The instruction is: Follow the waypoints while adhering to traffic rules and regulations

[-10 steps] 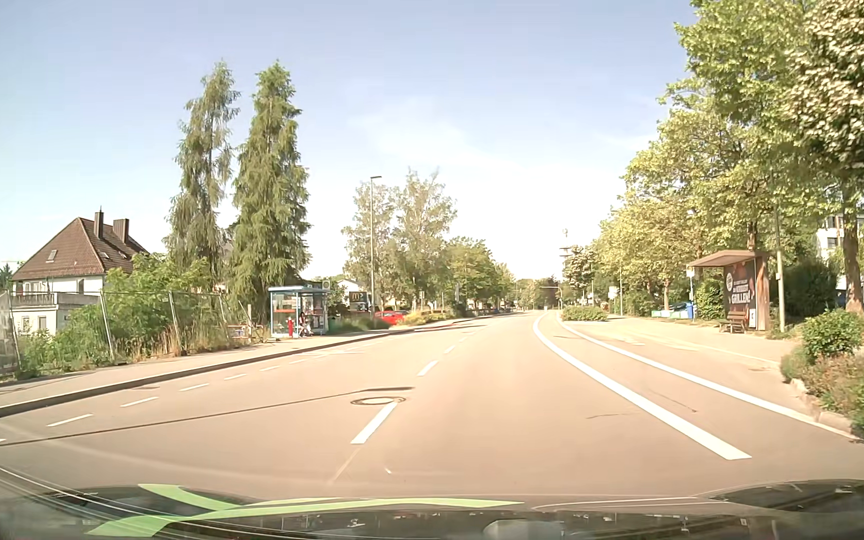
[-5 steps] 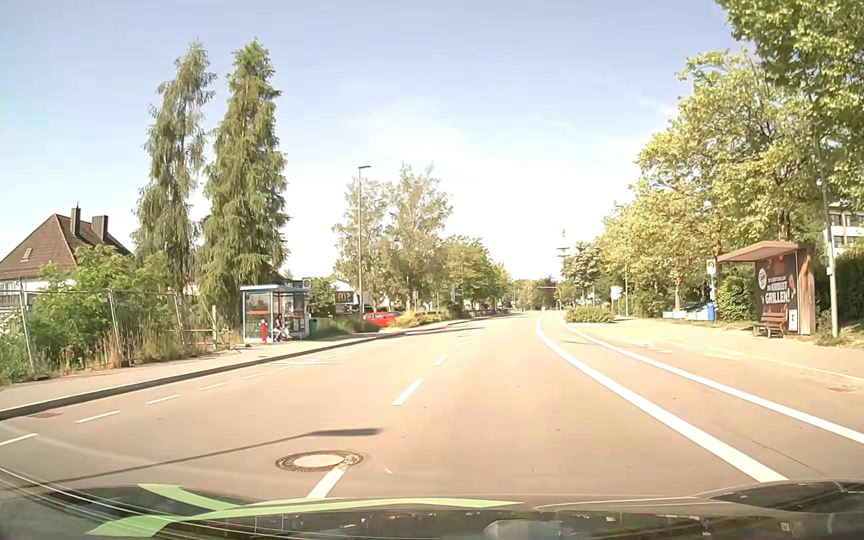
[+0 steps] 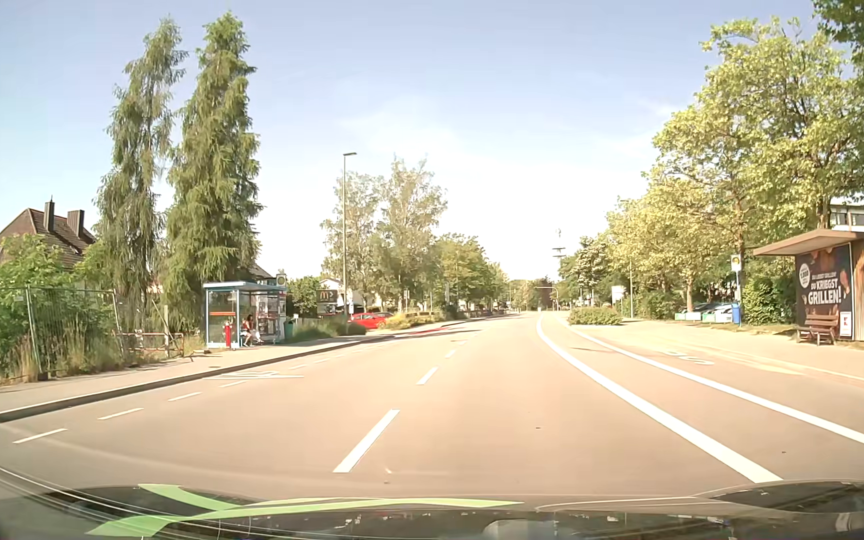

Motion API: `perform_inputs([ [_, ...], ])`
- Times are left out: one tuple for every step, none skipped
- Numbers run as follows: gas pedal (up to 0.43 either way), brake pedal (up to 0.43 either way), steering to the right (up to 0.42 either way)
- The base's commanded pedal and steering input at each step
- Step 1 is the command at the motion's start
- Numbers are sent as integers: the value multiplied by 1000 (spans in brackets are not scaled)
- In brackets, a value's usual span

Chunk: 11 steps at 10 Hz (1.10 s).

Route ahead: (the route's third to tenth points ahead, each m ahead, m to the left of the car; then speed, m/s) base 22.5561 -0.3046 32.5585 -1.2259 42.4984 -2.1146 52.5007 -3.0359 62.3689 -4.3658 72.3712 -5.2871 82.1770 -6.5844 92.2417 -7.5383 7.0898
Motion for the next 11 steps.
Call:
perform_inputs([
  [118, 0, 8],
  [118, 0, 9],
  [118, 0, 9],
  [118, 0, 10],
  [118, 0, 11],
  [118, 0, 12],
  [118, 0, 15],
  [130, 0, 15],
  [138, 0, 15],
  [138, 0, 15],
  [138, 0, 15],
])
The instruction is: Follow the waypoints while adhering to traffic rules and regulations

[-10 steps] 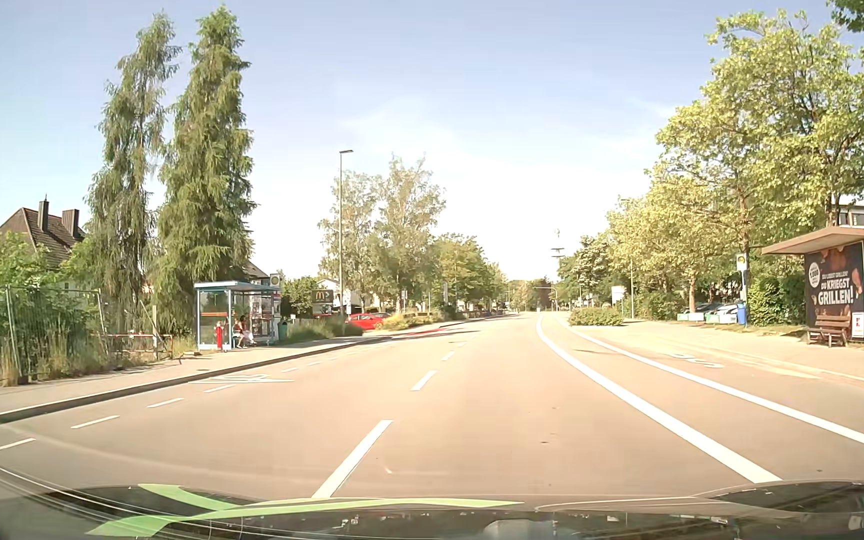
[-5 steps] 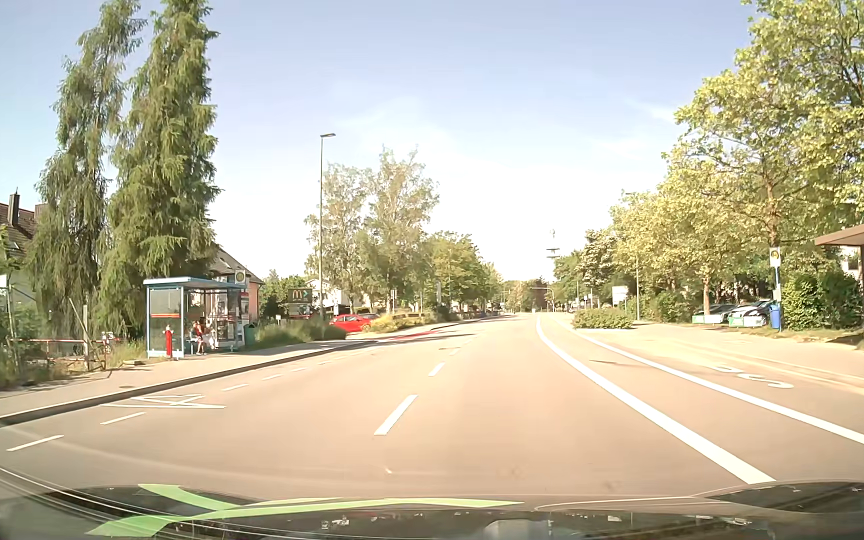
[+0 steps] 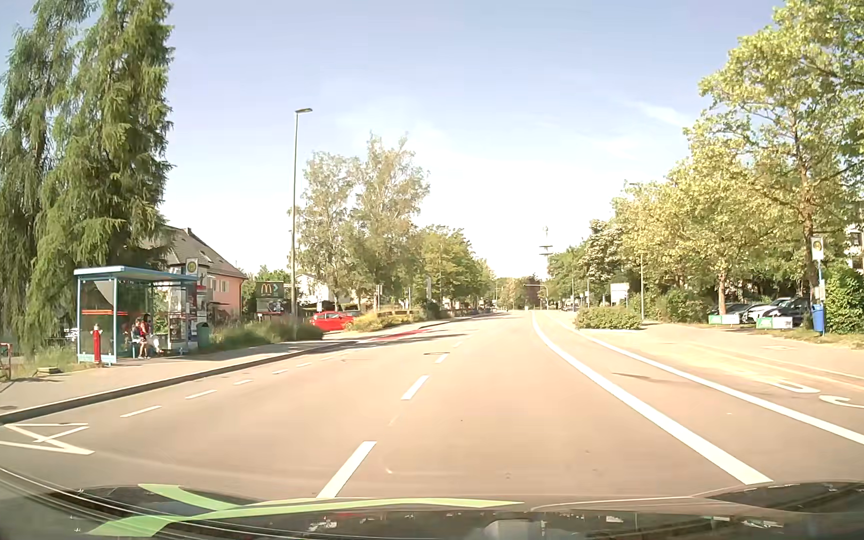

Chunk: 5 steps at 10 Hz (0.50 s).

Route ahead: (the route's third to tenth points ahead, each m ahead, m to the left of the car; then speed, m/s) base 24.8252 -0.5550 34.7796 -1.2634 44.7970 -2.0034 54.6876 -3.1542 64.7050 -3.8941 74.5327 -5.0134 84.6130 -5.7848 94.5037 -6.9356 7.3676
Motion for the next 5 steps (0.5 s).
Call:
perform_inputs([
  [138, 0, 15],
  [138, 0, 15],
  [138, 0, 15],
  [138, 0, 15],
  [138, 0, 15],
])
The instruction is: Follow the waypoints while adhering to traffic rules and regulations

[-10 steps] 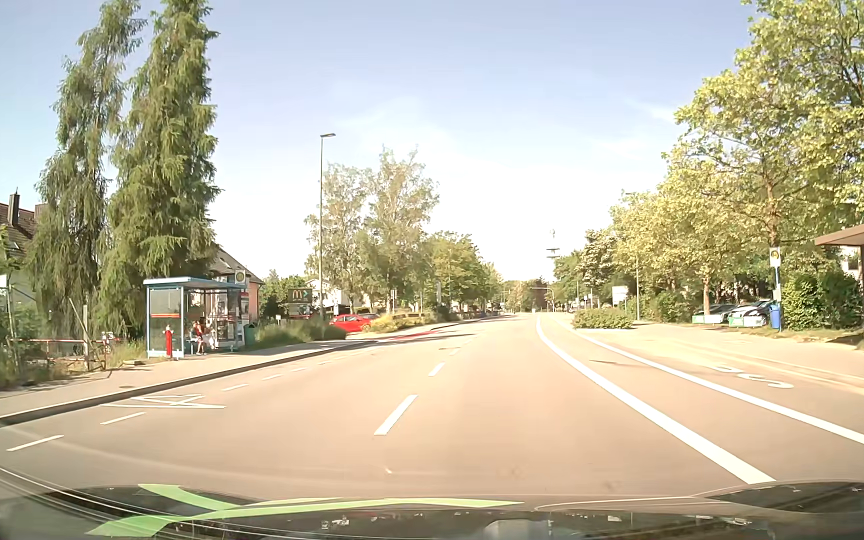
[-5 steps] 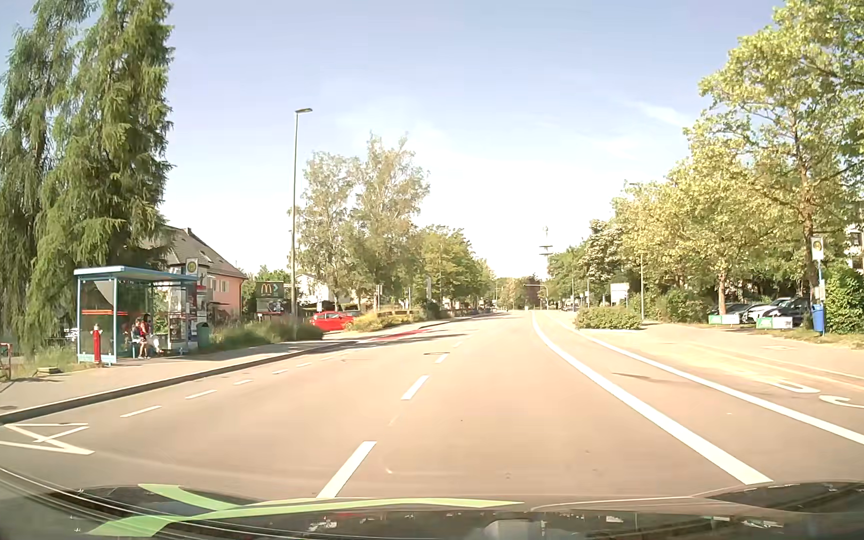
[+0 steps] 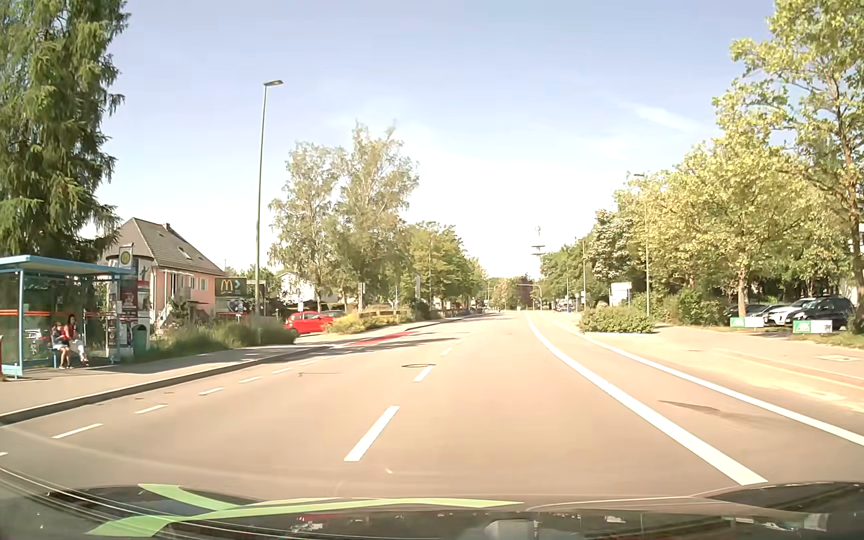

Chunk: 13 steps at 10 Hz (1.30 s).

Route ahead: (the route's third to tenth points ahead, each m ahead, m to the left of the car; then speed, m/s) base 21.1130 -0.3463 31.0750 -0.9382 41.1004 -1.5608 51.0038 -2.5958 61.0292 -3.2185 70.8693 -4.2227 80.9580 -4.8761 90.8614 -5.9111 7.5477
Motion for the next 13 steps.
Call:
perform_inputs([
  [138, 0, 15],
  [138, 0, 15],
  [138, 0, 14],
  [138, 0, 14],
  [138, 0, 14],
  [138, 0, 14],
  [138, 0, 14],
  [138, 0, 14],
  [138, 0, 13],
  [138, 0, 12],
  [138, 0, 11],
  [138, 0, 12],
  [138, 0, 11],
])
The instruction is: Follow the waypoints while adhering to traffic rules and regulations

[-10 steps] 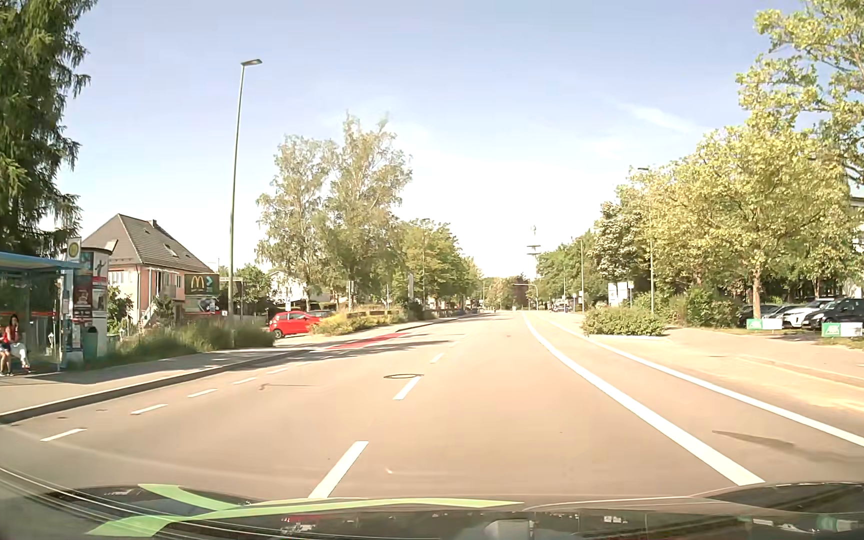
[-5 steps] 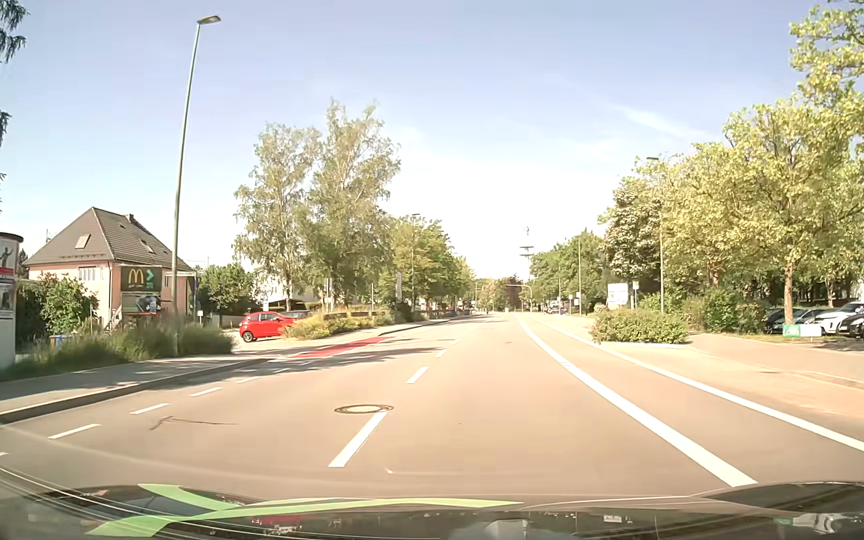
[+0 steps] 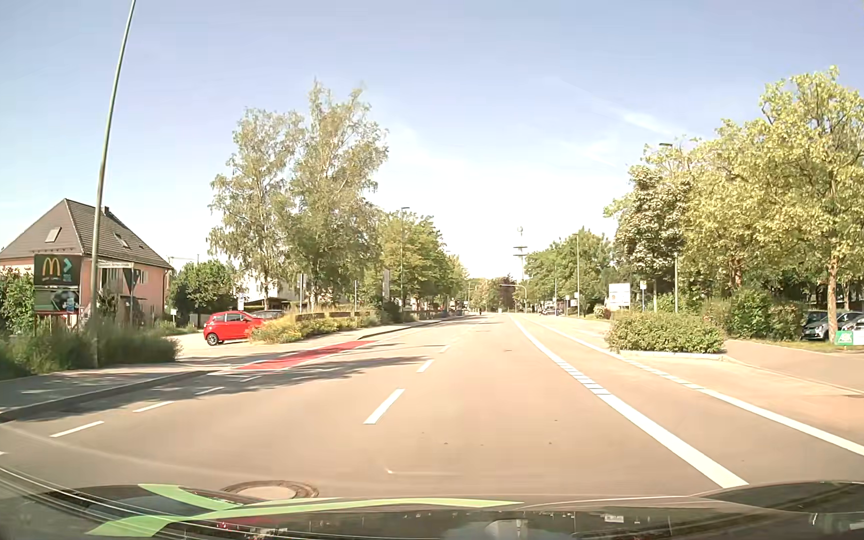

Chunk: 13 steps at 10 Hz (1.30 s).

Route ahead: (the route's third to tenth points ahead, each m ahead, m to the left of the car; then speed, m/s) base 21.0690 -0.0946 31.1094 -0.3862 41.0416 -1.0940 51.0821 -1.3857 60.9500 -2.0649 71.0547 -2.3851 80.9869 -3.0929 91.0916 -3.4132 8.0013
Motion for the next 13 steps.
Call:
perform_inputs([
  [138, 0, 11],
  [130, 0, 10],
  [118, 0, 9],
  [118, 0, 9],
  [98, 0, 9],
  [67, 0, 9],
  [39, 0, 9],
  [20, 0, 9],
  [0, 0, 9],
  [0, 0, 9],
  [0, 0, 9],
  [0, 0, 8],
  [0, 0, 9],
])
